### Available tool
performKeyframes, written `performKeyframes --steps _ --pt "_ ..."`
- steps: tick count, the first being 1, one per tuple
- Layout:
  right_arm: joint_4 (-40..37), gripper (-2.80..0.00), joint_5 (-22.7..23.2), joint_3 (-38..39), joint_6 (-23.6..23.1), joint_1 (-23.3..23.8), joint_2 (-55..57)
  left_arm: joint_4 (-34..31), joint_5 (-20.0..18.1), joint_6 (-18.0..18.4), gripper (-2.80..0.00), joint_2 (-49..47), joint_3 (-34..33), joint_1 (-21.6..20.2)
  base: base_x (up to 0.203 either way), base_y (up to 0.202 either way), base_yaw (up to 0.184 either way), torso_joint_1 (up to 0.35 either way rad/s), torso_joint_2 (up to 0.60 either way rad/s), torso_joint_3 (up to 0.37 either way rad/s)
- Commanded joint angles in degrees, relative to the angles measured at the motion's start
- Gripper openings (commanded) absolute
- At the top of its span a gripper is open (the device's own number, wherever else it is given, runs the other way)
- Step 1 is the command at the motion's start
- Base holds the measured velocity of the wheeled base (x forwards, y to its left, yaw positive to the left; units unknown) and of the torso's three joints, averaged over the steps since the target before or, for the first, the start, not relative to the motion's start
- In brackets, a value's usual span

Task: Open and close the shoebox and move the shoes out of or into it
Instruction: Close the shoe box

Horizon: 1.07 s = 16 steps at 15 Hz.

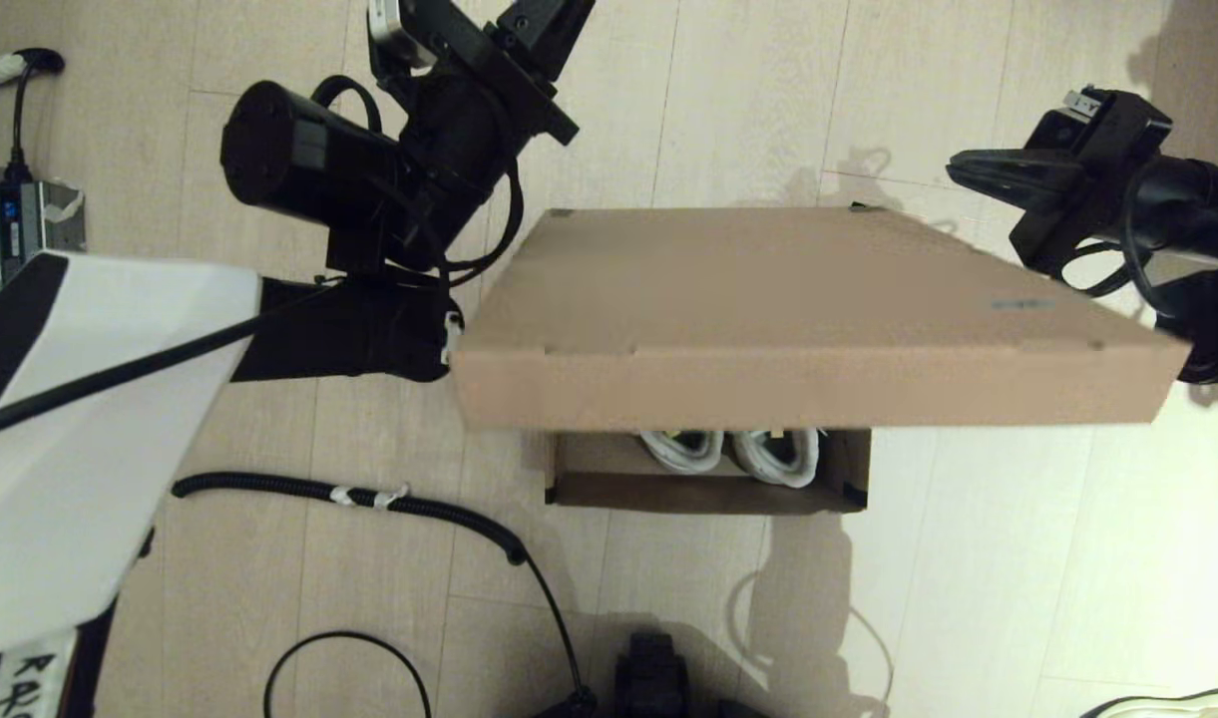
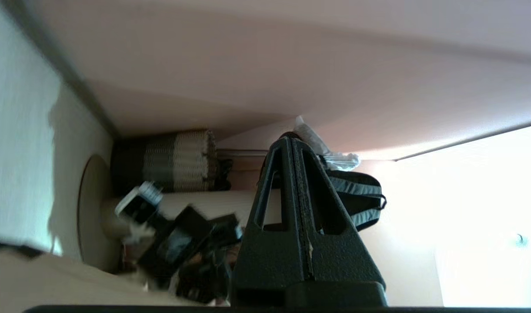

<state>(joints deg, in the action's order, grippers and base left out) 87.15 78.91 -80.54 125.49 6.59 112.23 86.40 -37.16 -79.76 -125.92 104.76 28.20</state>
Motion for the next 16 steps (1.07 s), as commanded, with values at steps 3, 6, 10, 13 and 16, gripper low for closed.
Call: performKeyframes --steps 3,6,10,13,16 --pt "0.5 -2.80 0.3 -0.3 0.6 1.1 -1.4 1.1 -2.5 -0.2 -2.80 5.1 -13.9 -0.1 0.000 0.000 0.000 0.000 0.00 0.000" --pt "0.5 -2.80 0.2 -0.1 0.5 2.3 -4.0 1.2 -5.1 3.9 -2.80 9.5 -24.9 -0.4 0.000 0.000 0.000 0.000 0.00 0.000" --pt "0.5 -2.80 0.4 4.2 -0.8 2.6 -9.6 1.3 -5.3 14.3 -2.80 15.9 -34.6 -2.6 0.000 0.000 0.000 0.000 0.00 0.000" --pt "0.5 -2.80 -0.1 15.8 -20.2 1.7 -10.8 -0.9 -5.1 29.2 -2.80 24.4 -48.6 -2.7 0.000 0.000 0.000 0.000 0.00 0.000" --pt "0.5 -2.80 -2.5 29.4 -43.5 -0.1 -11.9 -8.5 -1.9 46.9 -2.80 33.8 -59.8 -2.3 0.000 0.000 0.000 0.000 0.00 0.000"
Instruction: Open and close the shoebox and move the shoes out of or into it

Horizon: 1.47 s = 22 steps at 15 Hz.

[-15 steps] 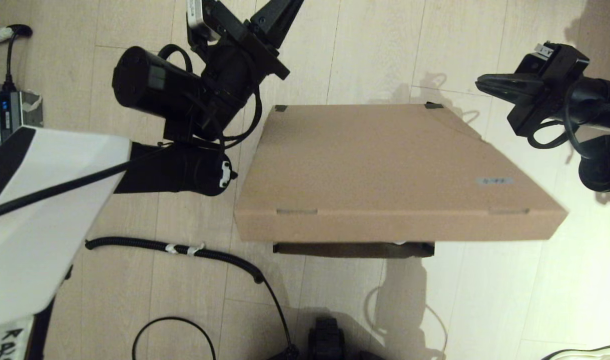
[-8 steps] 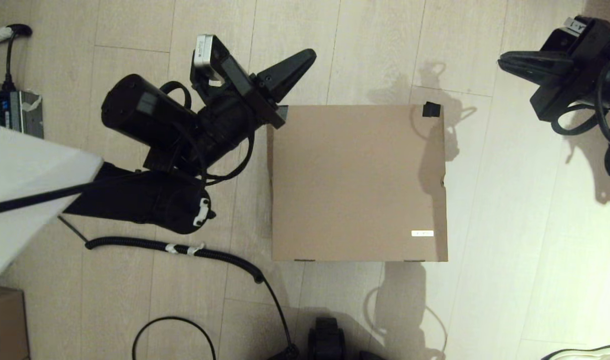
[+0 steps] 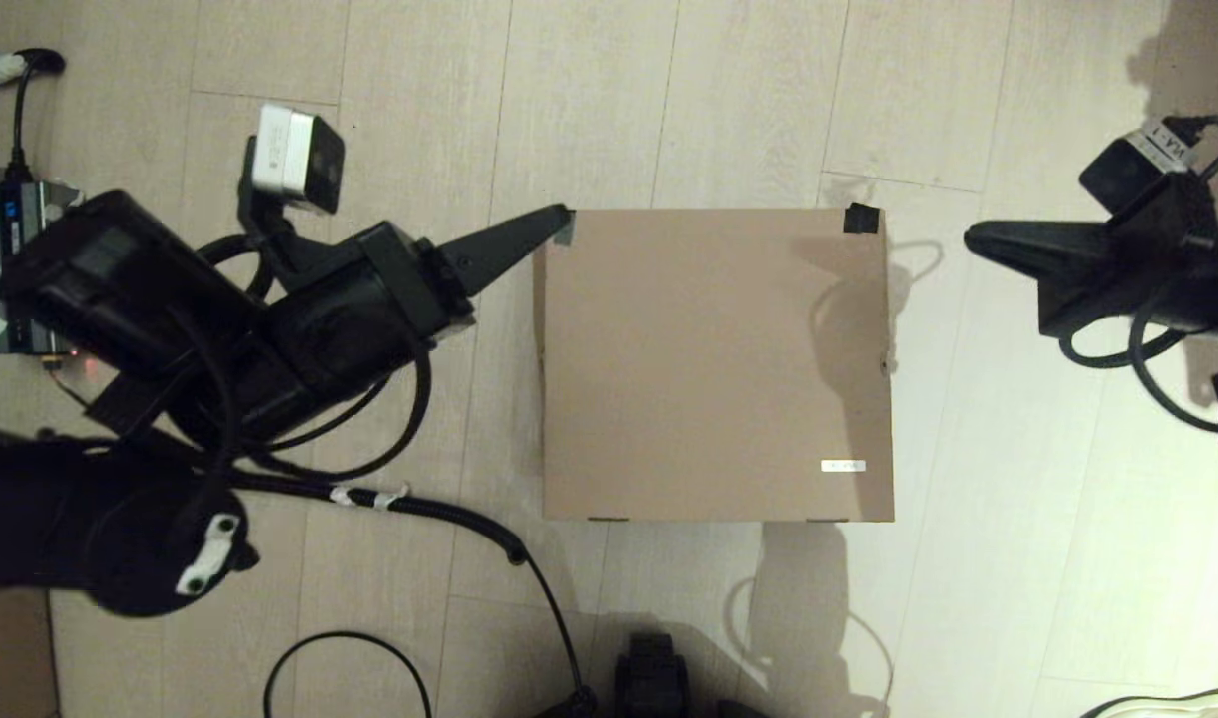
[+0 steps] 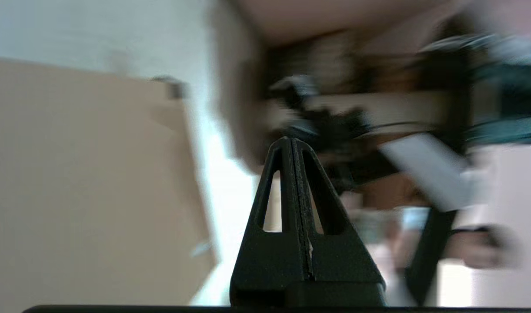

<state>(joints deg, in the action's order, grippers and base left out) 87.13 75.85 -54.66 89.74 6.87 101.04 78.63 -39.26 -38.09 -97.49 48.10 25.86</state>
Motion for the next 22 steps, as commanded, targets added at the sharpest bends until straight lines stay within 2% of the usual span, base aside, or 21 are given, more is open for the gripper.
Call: performKeyframes --steps 1,2,4,6,7,8,10,11,13,14,15,16,18,20,22 --pt "0.5 -2.80 -1.0 6.6 -15.0 -0.5 -1.0 -2.4 4.4 9.2 -2.80 6.8 -4.9 -0.1 0.000 0.000 0.000 0.000 0.00 0.000" --pt "0.5 -2.80 -4.1 8.2 -21.3 -0.6 -1.0 -3.1 7.3 11.4 -2.80 8.1 -6.3 -0.2 0.000 0.000 0.000 0.000 0.00 0.000" --pt "0.5 -2.80 -11.2 9.9 -26.5 -0.7 -1.2 -5.5 10.2 14.4 -2.80 11.5 -8.6 -0.4 0.000 0.000 0.000 0.000 0.00 0.000" --pt "0.5 -2.80 -15.1 13.1 -34.7 -0.8 0.2 -8.1 11.9 15.8 -2.80 17.0 -11.6 -1.0 0.000 0.000 0.000 0.000 0.00 0.000" --pt "-0.4 -2.80 -20.2 14.7 -39.6 -1.5 0.9 -9.4 12.3 16.1 -2.80 20.0 -13.0 -1.5 0.000 0.000 0.000 0.000 0.00 0.000" --pt "-1.9 -2.80 -27.1 15.8 -44.2 -3.4 1.8 -11.5 12.8 16.2 -2.80 23.4 -14.2 -2.3 0.000 0.000 0.000 0.000 0.00 0.000" --pt "-5.3 -2.80 -44.3 16.4 -52.4 -8.9 2.7 -17.9 13.7 16.3 -2.80 30.2 -15.2 -5.5 0.000 0.000 0.000 0.000 0.00 0.000" --pt "-9.4 -2.80 -52.0 16.5 -59.2 -12.4 1.8 -21.9 13.9 16.7 -2.80 32.5 -15.2 -8.8 0.000 0.000 0.000 0.000 0.00 0.000" --pt "-24.0 -2.80 -66.0 17.1 -79.6 -17.1 -4.5 -26.8 15.7 20.2 -2.80 35.7 -18.2 -14.0 0.000 0.000 0.000 0.000 0.00 0.000" --pt "-29.0 -2.80 -72.7 18.0 -87.0 -18.6 -8.2 -27.8 17.0 23.1 -2.80 36.6 -21.0 -16.1 0.000 0.000 0.000 0.000 0.00 0.000" --pt "-31.4 -2.80 -77.4 19.6 -92.3 -19.5 -12.0 -28.2 18.1 26.0 -2.80 38.1 -24.7 -18.6 0.000 0.000 0.000 0.000 0.00 0.000" --pt "-32.6 -2.80 -80.0 21.5 -96.2 -19.9 -16.3 -28.6 18.8 28.6 -2.80 40.9 -28.5 -21.2 0.000 0.000 0.000 0.000 0.00 0.000" --pt "-33.8 -2.80 -83.3 27.3 -100.1 -18.1 -26.2 -30.7 19.4 32.0 -2.80 47.9 -34.5 -27.0 0.000 0.000 0.000 0.000 0.00 0.000" --pt "-34.4 -2.80 -85.2 35.0 -101.4 -10.0 -36.7 -35.2 20.0 34.0 -2.80 55.4 -38.8 -34.1 0.000 0.000 0.000 0.000 0.00 0.000" --pt "-36.6 -2.80 -85.7 47.5 -102.6 -5.5 -47.6 -43.4 20.1 34.8 -2.80 63.5 -42.2 -37.3 0.000 0.000 0.000 0.000 0.00 0.000"
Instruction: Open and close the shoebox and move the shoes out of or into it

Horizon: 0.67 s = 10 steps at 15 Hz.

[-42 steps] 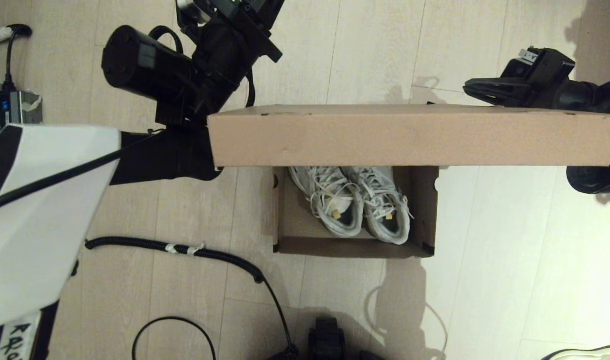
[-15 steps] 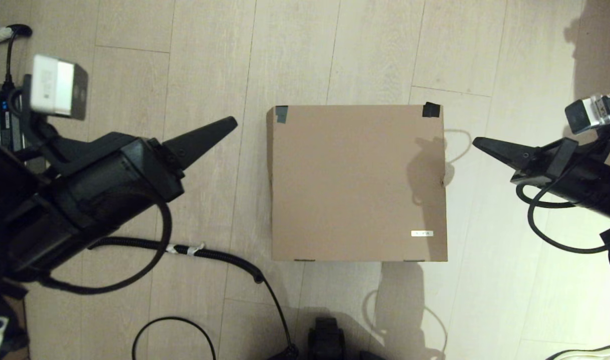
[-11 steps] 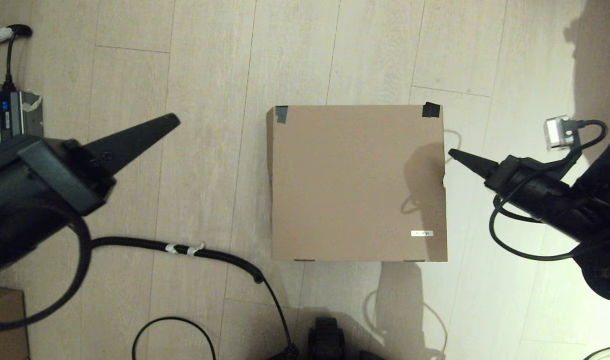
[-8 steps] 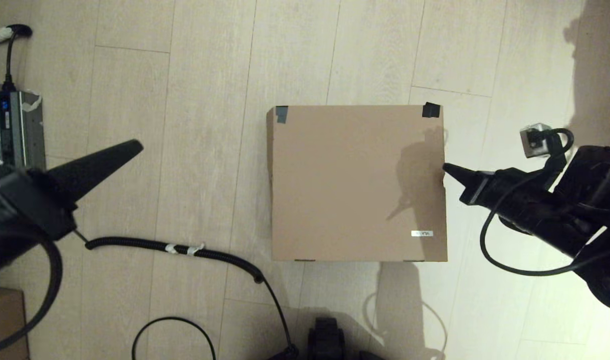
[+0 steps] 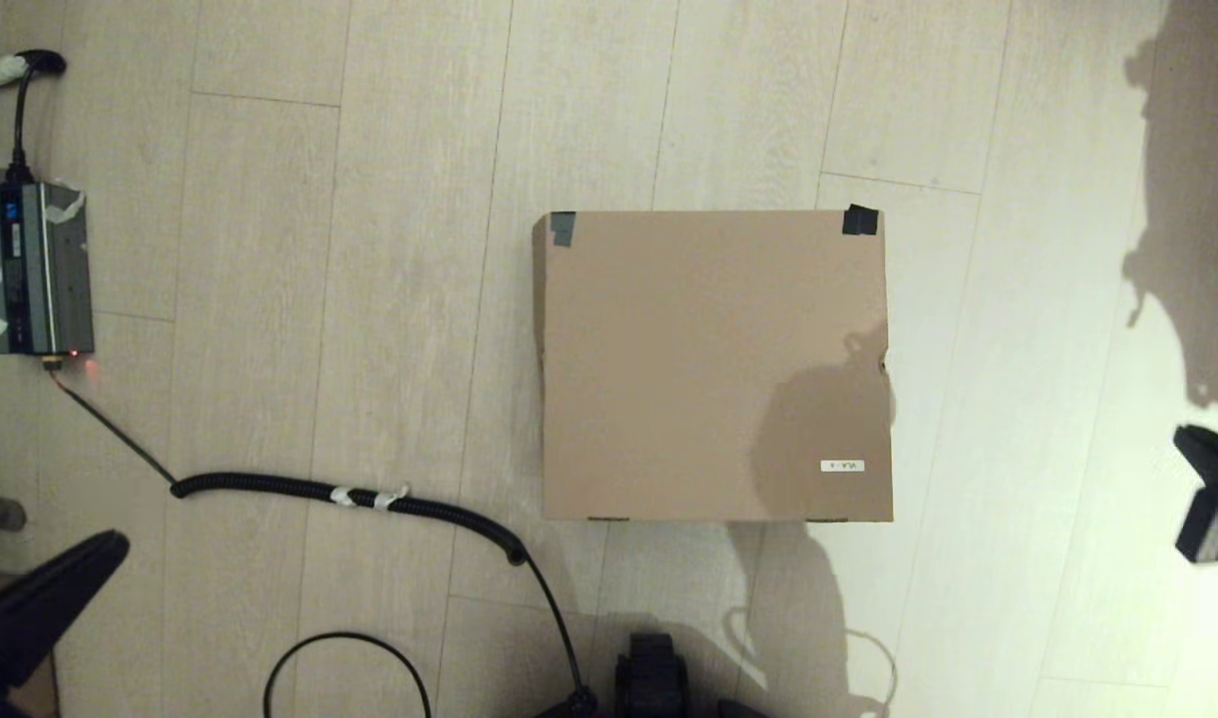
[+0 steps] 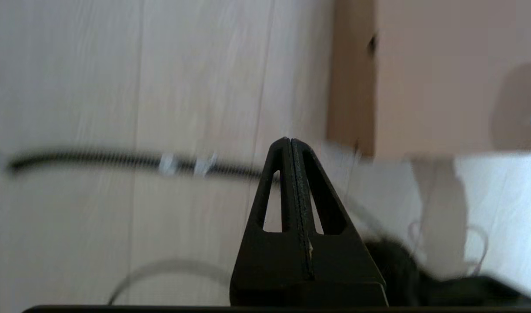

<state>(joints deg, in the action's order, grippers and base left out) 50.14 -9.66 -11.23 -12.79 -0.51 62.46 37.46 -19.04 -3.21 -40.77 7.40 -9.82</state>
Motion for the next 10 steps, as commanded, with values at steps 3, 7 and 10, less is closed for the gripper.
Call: performKeyframes --steps 3,7,10 --pt "-19.2 -2.80 2.7 10.4 -2.0 3.9 -30.8 -24.3 0.9 1.5 -2.80 18.4 -4.3 -2.9 0.000 0.000 0.000 0.000 0.00 0.000" --pt "-41.7 -2.80 7.7 10.9 -5.1 5.2 -47.3 -40.6 14.1 1.1 -2.80 24.8 -4.6 -3.4 0.000 0.000 0.000 0.000 0.00 0.000" --pt "-48.9 -2.80 10.4 10.7 -7.2 6.0 -46.2 -39.5 15.5 0.6 -2.80 21.8 -5.2 -0.5 0.000 0.000 0.000 0.000 0.00 0.000"
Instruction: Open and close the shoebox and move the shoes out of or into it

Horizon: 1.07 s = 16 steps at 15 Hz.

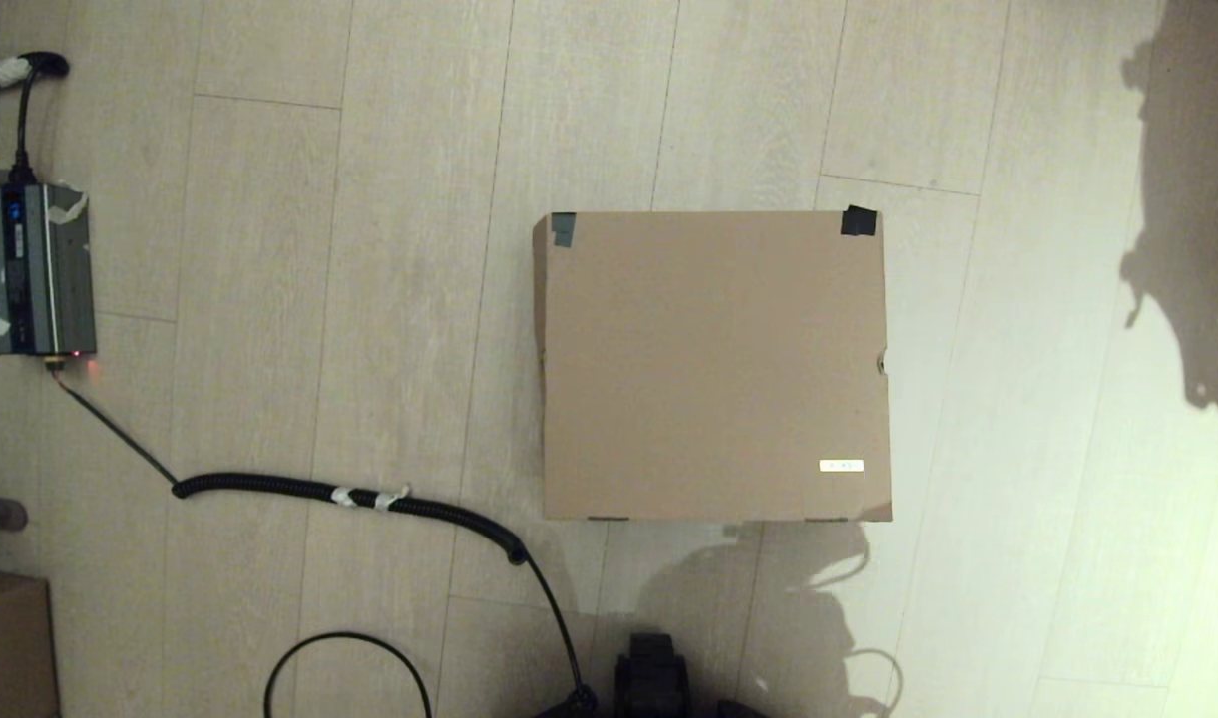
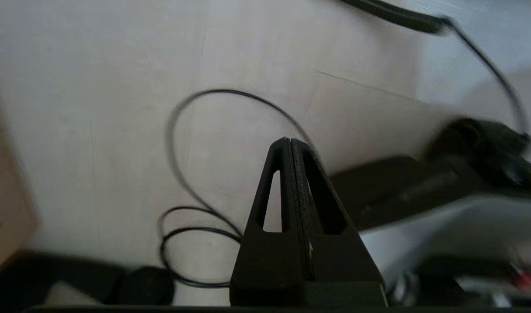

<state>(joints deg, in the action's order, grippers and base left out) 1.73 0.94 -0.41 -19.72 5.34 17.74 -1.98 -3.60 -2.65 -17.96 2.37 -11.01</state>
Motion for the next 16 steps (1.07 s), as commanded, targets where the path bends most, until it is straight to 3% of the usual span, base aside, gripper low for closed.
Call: performKeyframes --steps 1,2,4,5,8,10,11,14,16 --pt "-1.0 -2.80 2.2 -0.2 0.0 0.0 -1.5 0.0 -0.5 -0.3 -2.80 -1.5 -0.2 4.3 0.000 0.000 0.000 0.000 0.00 0.000" --pt "-1.2 -2.80 3.7 -0.3 0.2 0.0 -1.5 0.1 -0.8 -1.1 -2.80 -1.1 -0.2 8.2 0.000 0.000 0.000 0.000 0.00 0.000" --pt "0.7 -2.80 3.3 0.4 2.1 -0.1 -1.6 0.2 -0.9 -2.4 -2.80 4.2 -0.3 11.5 0.000 0.000 0.000 0.000 0.00 0.000" --pt "0.7 -2.80 3.0 0.4 4.9 -0.1 -1.6 0.2 -0.4 -2.8 -2.80 7.8 -0.3 11.6 0.000 0.000 0.000 0.000 0.00 0.000" --pt "1.0 -2.80 -0.2 0.4 6.6 -0.1 -1.6 -0.7 3.9 -3.6 -2.80 17.7 -0.1 11.0 0.000 0.000 0.000 0.000 0.00 0.000" --pt "-0.8 -2.80 1.8 0.4 8.2 -0.1 -1.6 -0.3 4.4 -7.5 -2.80 18.0 -0.4 10.9 0.000 0.000 0.000 0.000 0.00 0.000" --pt "-4.4 -2.80 2.9 -0.3 8.0 -0.5 -1.3 -0.4 4.4 -7.8 -2.80 18.0 -0.4 10.9 0.000 0.000 0.000 0.000 0.00 0.000" --pt "-5.0 -2.80 2.8 -0.6 9.8 -8.3 -1.1 -0.4 4.4 -9.1 -2.80 18.0 -0.4 10.9 0.000 0.000 0.000 0.000 0.00 0.000" --pt "-5.0 -2.80 1.8 -0.6 10.5 -7.5 -6.8 -0.1 4.5 -9.1 -2.80 18.0 -0.6 10.9 0.000 0.000 0.000 0.000 0.00 0.000"
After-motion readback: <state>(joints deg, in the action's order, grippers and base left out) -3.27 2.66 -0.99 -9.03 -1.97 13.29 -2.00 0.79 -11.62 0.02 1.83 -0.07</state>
